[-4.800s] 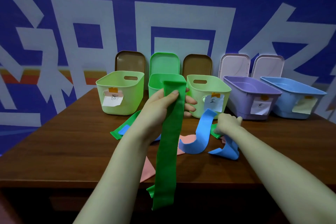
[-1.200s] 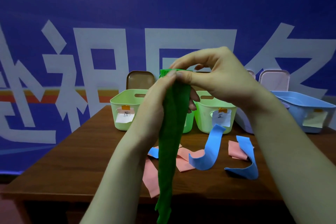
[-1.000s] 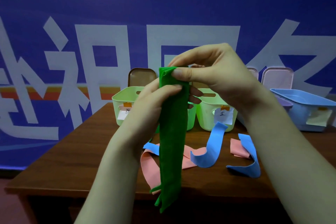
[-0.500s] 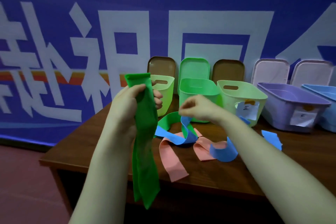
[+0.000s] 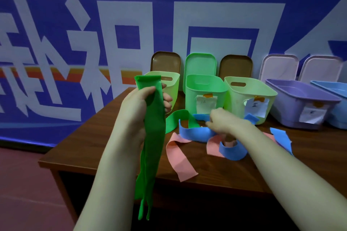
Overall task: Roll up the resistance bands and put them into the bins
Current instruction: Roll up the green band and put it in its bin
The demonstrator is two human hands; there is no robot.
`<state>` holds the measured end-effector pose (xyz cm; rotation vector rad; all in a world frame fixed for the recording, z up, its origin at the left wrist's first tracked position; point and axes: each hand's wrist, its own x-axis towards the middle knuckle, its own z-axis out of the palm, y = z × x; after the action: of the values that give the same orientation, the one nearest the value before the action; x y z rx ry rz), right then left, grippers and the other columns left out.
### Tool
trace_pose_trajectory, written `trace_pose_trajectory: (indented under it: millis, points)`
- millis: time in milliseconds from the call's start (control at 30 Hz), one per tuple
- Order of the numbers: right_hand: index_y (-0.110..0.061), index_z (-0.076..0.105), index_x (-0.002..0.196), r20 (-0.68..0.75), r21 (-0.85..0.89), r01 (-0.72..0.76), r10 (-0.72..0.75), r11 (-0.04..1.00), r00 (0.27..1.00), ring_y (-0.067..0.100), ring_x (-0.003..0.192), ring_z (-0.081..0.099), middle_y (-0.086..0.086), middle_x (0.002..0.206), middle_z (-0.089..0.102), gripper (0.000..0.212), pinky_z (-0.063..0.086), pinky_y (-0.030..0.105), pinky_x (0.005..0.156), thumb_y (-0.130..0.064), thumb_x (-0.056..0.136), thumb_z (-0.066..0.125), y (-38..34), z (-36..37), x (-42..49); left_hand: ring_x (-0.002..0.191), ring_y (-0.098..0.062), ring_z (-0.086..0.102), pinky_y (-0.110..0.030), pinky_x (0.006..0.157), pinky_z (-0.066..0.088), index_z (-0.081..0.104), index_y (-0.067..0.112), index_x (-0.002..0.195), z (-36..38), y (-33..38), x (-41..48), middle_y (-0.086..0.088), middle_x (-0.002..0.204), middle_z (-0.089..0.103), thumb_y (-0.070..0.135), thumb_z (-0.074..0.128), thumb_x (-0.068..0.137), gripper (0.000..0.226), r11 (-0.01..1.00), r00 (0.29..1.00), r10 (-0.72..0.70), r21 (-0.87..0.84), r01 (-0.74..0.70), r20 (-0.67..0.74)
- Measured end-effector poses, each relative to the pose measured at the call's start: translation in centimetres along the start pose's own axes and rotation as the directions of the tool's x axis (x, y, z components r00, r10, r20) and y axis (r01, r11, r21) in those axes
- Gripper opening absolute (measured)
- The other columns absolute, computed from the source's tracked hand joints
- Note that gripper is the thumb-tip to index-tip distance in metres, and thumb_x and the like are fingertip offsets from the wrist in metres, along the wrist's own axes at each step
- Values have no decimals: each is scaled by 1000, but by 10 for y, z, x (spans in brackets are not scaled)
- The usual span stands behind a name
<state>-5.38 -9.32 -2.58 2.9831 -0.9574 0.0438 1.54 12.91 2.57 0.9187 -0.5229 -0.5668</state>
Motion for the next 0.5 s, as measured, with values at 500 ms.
trace_pose_trajectory:
  millis: [500]
  points:
    - [-16, 69, 95, -204, 108, 38, -15, 993, 979, 28, 100, 58, 7, 98, 68, 20, 36, 37, 90, -28, 89, 54, -10, 15, 20, 55, -20, 54, -30, 59, 45, 57, -2, 109, 4, -15, 13, -12, 65, 60, 13, 36, 98, 27, 998, 999, -35, 46, 33, 34]
